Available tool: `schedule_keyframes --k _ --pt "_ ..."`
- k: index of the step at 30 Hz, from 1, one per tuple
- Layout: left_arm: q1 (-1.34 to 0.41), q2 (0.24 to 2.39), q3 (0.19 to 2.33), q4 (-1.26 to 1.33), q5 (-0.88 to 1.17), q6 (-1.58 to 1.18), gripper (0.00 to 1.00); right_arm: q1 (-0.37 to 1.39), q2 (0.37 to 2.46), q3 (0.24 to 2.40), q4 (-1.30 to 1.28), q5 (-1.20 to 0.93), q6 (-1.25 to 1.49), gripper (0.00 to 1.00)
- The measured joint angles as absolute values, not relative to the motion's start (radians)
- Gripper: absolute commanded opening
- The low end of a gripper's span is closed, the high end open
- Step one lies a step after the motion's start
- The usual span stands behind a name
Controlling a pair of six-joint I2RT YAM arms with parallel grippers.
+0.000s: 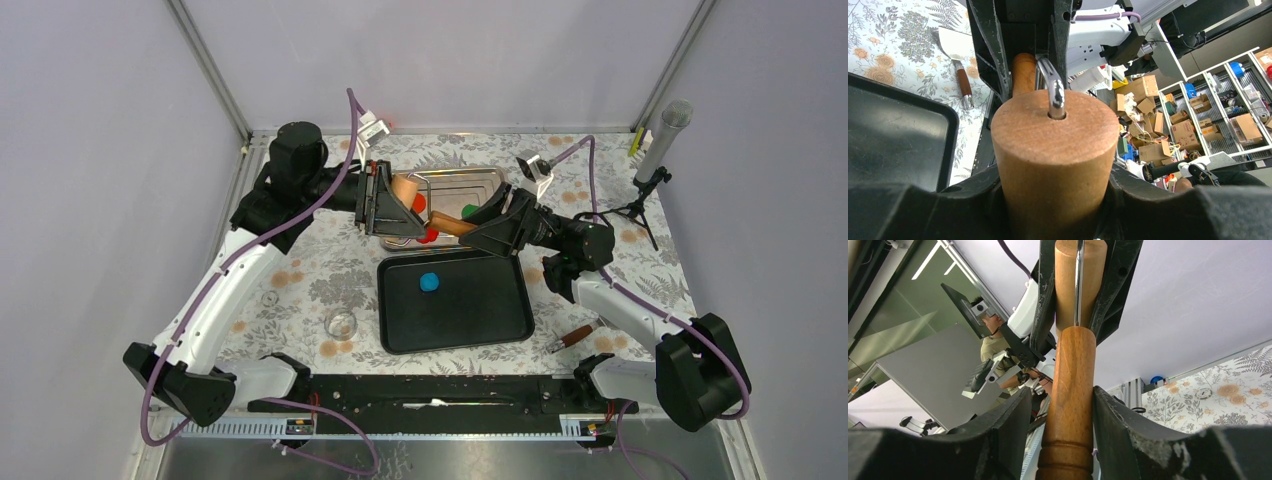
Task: Roll out the dumpling wrappers from the dough
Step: Pick up the rolling pin from the center of the board.
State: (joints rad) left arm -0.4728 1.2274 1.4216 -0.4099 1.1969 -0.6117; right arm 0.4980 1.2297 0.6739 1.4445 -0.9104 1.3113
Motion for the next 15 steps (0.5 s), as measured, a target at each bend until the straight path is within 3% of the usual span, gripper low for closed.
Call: schedule_keyframes --k 11,13,15 --pt "-0.473 1.228 1.422 -0.413 1.209 -0.612 0.00 0.504 1.230 0.674 1.406 -0.898 1.306 0.28" --pt "-0.473 1.228 1.422 -0.415 1.209 -0.612 0.00 0.504 1.230 0.674 1.404 -0.897 1.306 0.18" --pt "-0.473 1.228 1.422 -0.415 1.209 -0.611 0.00 0.504 1.230 0.674 1.404 -0.894 1.307 0.00"
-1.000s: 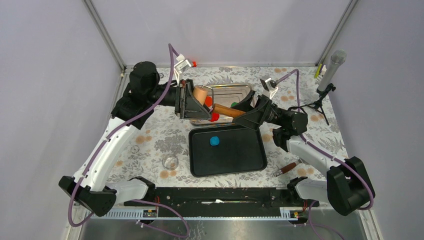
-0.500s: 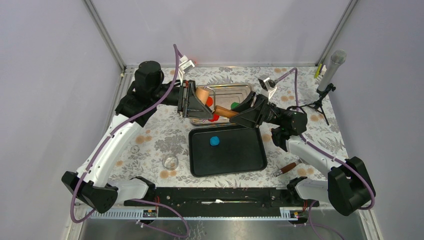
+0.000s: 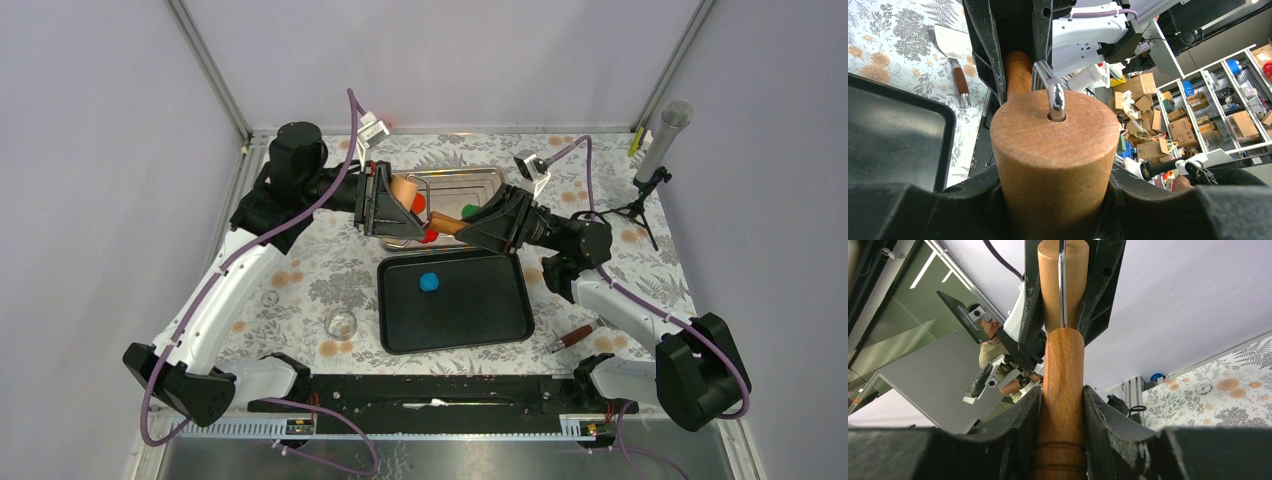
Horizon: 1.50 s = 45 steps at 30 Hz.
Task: Roll out the dumpling wrappers from the dough
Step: Pick up the rolling pin from the center of the board.
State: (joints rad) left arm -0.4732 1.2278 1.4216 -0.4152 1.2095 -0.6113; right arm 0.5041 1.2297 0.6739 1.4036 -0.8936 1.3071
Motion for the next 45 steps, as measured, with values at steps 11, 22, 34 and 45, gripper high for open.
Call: schedule_keyframes --k 11,22,34,45 --pt "-0.461 1.246 1.417 -0.469 1.182 -0.573 0.99 0.516 1.225 0.663 1.298 -0.819 1.332 0.00" --pt "-0.295 1.253 1.419 -0.663 1.020 -0.476 0.99 0.518 1.035 0.613 0.690 -0.730 1.188 0.00" --pt "-0.245 1.243 1.318 -0.633 1.015 -0.498 0.99 0.518 0.966 0.644 0.413 -0.686 1.088 0.00" --pt "-0.245 1.129 0.989 -0.061 1.193 -0.903 0.99 0.519 1.069 0.644 0.770 -0.804 1.195 0.00"
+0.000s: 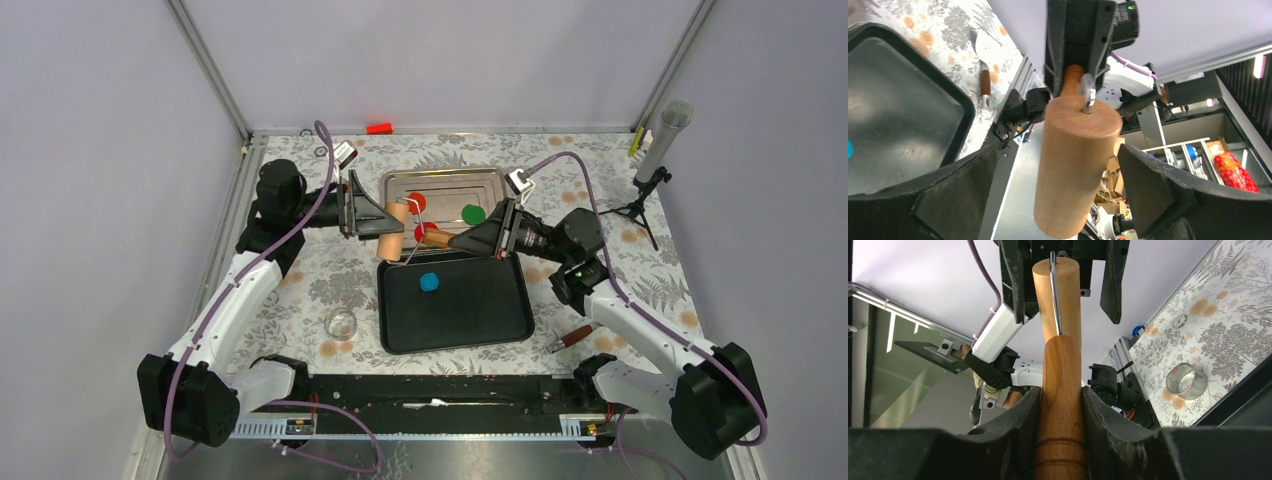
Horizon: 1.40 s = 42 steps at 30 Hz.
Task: Roll out the dumpling wrappers from the dough
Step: Pick up the rolling pin from the center of the board.
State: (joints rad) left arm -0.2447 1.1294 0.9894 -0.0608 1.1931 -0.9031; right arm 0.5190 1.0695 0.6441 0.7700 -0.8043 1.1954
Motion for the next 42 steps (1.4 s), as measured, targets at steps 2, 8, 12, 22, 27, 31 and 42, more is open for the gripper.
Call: schedule_keyframes --k 2,8,12,22,27,31,42 --pt "-0.245 1.125 0.956 0.080 1.214 -1.004 0.99 0.519 1.096 0.644 0.810 -0.818 1.212 0.00" --pt "-0.268 1.125 0.940 0.289 1.246 -1.159 0.89 0.519 1.157 0.644 0.909 -0.833 1.254 0.00" --pt "-0.298 1.125 0.940 0.287 1.254 -1.161 0.84 0.519 1.174 0.644 0.949 -0.833 1.270 0.00" --pt "-0.316 1.134 0.971 0.054 1.245 -1.008 0.64 0.519 1.176 0.654 0.970 -0.856 1.273 0.00" --pt "-0.335 1.145 0.991 0.035 1.237 -0.995 0.32 0.519 1.176 0.654 0.962 -0.860 1.267 0.00" --pt "-0.347 1.147 1.002 0.039 1.225 -0.977 0.00 0.519 1.175 0.654 0.947 -0.874 1.269 0.00" --pt "-0.359 1.169 1.002 -0.015 1.178 -1.012 0.00 0.518 1.167 0.657 0.937 -0.900 1.221 0.73"
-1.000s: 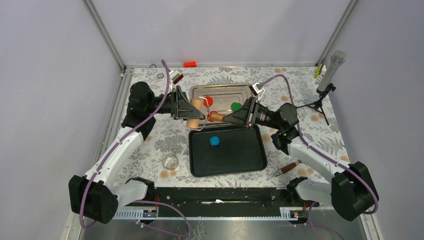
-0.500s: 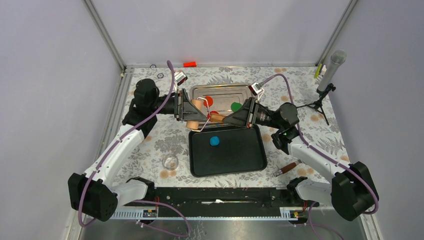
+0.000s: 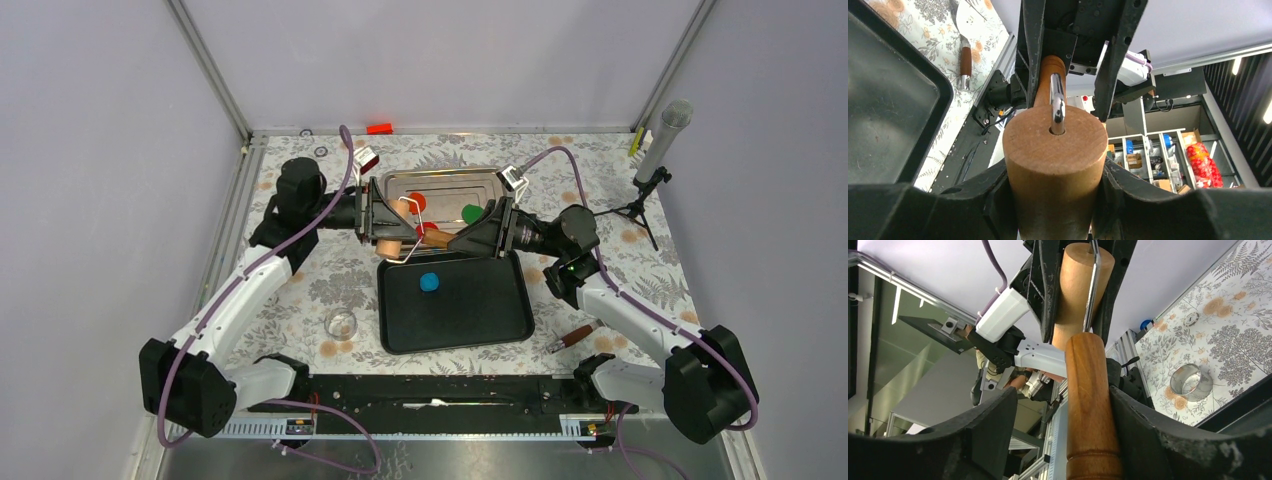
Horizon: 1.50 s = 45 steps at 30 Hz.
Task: Roll out the dumpling wrappers from the dough
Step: Pick up the rolling pin from the center of the board.
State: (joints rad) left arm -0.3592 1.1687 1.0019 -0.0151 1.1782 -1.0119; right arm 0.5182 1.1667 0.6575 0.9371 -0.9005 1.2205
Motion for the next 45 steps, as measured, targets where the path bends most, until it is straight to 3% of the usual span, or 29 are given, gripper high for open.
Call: schedule_keyframes --k 11,20,27,32,38,45 --pt "-0.359 1.176 1.039 -0.121 1.157 -1.001 0.00 0.518 1.167 0.657 0.956 -0.911 1.209 0.69" --pt "-0.359 1.184 1.054 -0.167 1.155 -0.984 0.00 0.518 1.167 0.657 0.971 -0.910 1.209 0.53" --pt "-0.361 1.187 1.054 -0.179 1.151 -0.983 0.00 0.518 1.172 0.658 0.985 -0.907 1.209 0.48" --pt "-0.360 1.187 1.055 -0.179 1.151 -0.983 0.00 0.518 1.181 0.658 0.984 -0.905 1.209 0.54" --pt "-0.359 1.187 1.055 -0.177 1.148 -0.976 0.00 0.518 1.184 0.658 0.997 -0.907 1.214 0.54" --pt "-0.355 1.184 1.055 -0.173 1.147 -0.976 0.00 0.516 1.206 0.659 1.003 -0.904 1.227 0.35"
